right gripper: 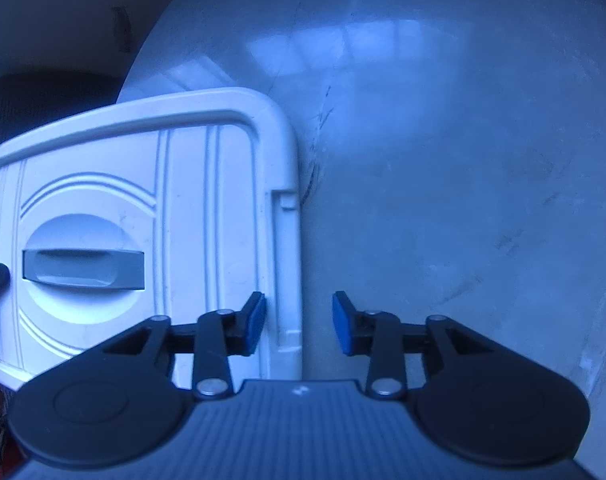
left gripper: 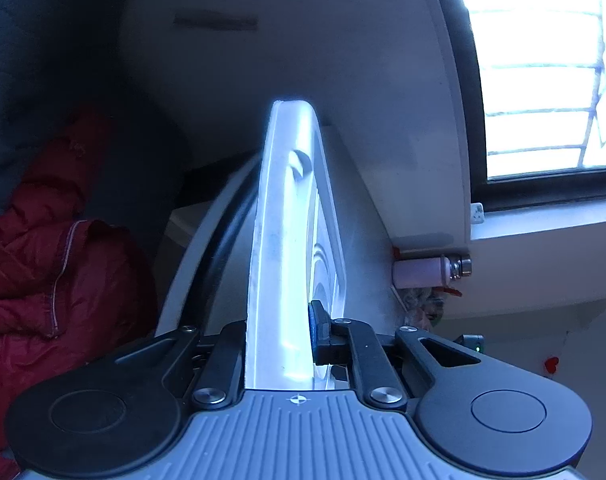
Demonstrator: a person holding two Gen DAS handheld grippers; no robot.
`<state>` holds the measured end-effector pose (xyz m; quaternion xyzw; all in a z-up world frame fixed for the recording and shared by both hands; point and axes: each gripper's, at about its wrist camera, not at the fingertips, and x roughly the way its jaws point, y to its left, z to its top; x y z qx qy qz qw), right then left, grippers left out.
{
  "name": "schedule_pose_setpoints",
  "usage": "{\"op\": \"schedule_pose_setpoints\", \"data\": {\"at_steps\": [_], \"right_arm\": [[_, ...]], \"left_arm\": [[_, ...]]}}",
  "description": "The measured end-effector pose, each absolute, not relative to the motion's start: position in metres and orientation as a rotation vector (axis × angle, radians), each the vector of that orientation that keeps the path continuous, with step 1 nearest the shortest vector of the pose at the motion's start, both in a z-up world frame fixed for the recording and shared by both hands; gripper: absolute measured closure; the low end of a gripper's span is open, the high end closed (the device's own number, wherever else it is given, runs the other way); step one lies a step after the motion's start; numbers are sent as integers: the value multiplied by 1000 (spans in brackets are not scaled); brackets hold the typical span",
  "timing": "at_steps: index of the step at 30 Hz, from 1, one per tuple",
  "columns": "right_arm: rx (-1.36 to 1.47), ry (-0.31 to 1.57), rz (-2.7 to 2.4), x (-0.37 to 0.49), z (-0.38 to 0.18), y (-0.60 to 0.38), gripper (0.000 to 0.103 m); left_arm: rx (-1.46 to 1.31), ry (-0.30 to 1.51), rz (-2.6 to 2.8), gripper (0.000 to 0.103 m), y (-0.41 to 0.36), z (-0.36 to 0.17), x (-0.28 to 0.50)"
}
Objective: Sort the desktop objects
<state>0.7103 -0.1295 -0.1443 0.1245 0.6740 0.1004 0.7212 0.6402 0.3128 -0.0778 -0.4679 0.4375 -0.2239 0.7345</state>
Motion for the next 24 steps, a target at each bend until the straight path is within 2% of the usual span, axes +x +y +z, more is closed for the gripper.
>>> {"op": "schedule_pose_setpoints", "data": {"at_steps": [2,3,5,6,10,11,13,14,19,21,22,24], "right_arm": [[313,1475,289,709,-151,-130,13],[322,1484,350,707,-154,-125,7],[295,1497,398,708,-156,-114,5],[299,1486,377,711,-155,-115,7],[345,1505,354,724,-157,-128,49],[353,1520,367,727,-157,-132,54],[380,1541,397,730,-161,-137,54],[394,1542,407,731,-164,-140,60],[455,1538,426,736,-177,-157,67],[442,1528,424,731,-176,-161,74],[422,1523,421,727,-174,-163,84],[396,1518,424,726,-171,-167,84]], "left_arm": [[-1023,987,-520,87,308,-81,642],[-1017,996,-521,86,306,-82,643],[-996,1004,-500,81,303,-84,645],[-1009,1005,-489,81,304,-87,645],[-1057,987,-450,79,320,-94,642],[-1060,985,-455,79,321,-94,642],[-1057,976,-457,79,323,-92,641],[-1056,970,-453,79,324,-92,641],[-1066,944,-460,82,327,-85,643],[-1053,935,-463,84,327,-79,643],[-1051,931,-468,85,328,-77,643],[-1036,928,-477,85,327,-73,643]]}}
